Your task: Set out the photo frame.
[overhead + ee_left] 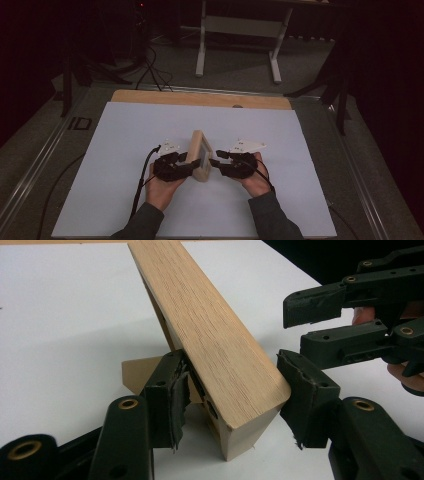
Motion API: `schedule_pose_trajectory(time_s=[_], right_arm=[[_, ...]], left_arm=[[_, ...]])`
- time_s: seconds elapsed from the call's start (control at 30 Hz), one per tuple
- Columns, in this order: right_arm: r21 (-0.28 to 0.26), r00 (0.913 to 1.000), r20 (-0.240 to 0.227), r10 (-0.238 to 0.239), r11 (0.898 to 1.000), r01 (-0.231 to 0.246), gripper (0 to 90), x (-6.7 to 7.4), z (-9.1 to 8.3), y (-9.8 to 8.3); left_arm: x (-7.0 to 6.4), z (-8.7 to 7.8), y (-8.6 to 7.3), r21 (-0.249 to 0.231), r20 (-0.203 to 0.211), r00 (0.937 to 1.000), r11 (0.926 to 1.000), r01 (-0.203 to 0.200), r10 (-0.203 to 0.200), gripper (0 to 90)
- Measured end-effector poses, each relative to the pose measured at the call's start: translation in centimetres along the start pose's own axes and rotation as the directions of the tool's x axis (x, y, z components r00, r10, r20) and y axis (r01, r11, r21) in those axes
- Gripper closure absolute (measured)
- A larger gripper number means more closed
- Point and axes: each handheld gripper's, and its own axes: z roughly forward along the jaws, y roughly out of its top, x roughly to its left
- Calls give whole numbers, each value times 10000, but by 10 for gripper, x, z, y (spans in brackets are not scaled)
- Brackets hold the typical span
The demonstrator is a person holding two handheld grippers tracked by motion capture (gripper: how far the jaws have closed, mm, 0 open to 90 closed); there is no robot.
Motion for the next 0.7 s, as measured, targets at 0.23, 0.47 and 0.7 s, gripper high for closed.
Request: schedule_pose_trajectory(time_s=[0.23,0.47,0.7], right_arm=[[-45,10000,45,68,10000,-68,566,-1,-1,0],[-148,9998,142,151,9998,-149,564,-3,-4,1],[-245,9996,222,188,9995,-183,563,-5,-7,1]], left_arm=[[2,-1,1,42,70,9999,9999,116,-116,503],[5,-3,1,87,-4,9998,9998,174,-174,529],[6,-4,2,55,-74,9996,9997,259,-258,559]])
